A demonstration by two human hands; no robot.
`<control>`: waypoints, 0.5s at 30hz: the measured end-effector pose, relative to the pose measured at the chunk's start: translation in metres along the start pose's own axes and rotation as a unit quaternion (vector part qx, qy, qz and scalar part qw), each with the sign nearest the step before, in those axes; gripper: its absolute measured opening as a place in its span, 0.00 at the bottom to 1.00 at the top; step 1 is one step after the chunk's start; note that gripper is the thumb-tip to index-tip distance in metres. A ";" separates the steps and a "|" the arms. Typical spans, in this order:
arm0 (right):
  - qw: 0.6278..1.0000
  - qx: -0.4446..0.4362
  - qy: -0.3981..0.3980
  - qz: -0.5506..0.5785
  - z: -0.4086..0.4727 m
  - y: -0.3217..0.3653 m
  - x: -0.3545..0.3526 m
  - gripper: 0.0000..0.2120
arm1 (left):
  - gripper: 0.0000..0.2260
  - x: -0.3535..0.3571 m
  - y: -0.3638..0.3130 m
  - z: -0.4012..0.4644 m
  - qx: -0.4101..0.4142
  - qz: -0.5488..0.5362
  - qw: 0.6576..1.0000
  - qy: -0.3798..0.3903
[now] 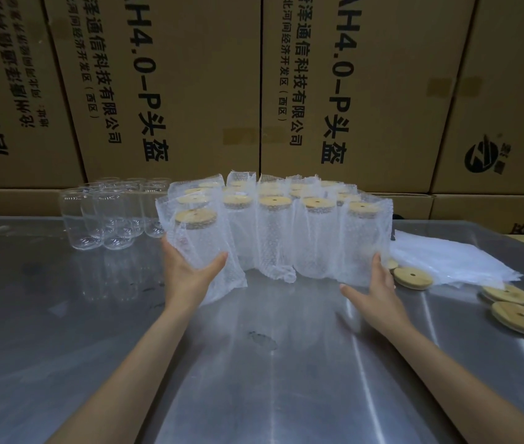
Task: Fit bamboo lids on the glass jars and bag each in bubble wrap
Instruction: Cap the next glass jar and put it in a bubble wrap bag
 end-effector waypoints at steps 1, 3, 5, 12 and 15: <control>1.000 0.000 0.000 -0.001 0.001 0.000 0.000 0.46 | 0.44 0.000 0.000 0.000 -0.001 -0.003 1.000 0.001; 1.000 0.002 0.002 -0.005 0.002 -0.001 0.000 0.46 | 0.43 0.000 0.001 0.001 -0.004 -0.008 1.000 0.001; 1.000 0.003 0.005 -0.013 0.002 -0.002 0.002 0.46 | 0.43 0.000 0.002 0.001 -0.006 -0.011 1.000 0.002; 1.000 0.006 0.011 -0.028 0.003 -0.003 0.005 0.47 | 0.44 -0.002 0.000 0.005 -0.005 -0.003 1.000 0.019; 1.000 0.006 0.008 -0.021 0.004 -0.004 0.006 0.46 | 0.44 -0.001 0.000 0.008 -0.003 0.002 0.999 0.033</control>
Point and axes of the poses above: each hand's wrist, its own z-axis towards the middle knuckle, its own x-axis out of the palm, y = z × x, the point moved 8 cm from there along z, towards the middle knuckle, and after that the axes turned 2 degrees about z, right-handed, at the moved point
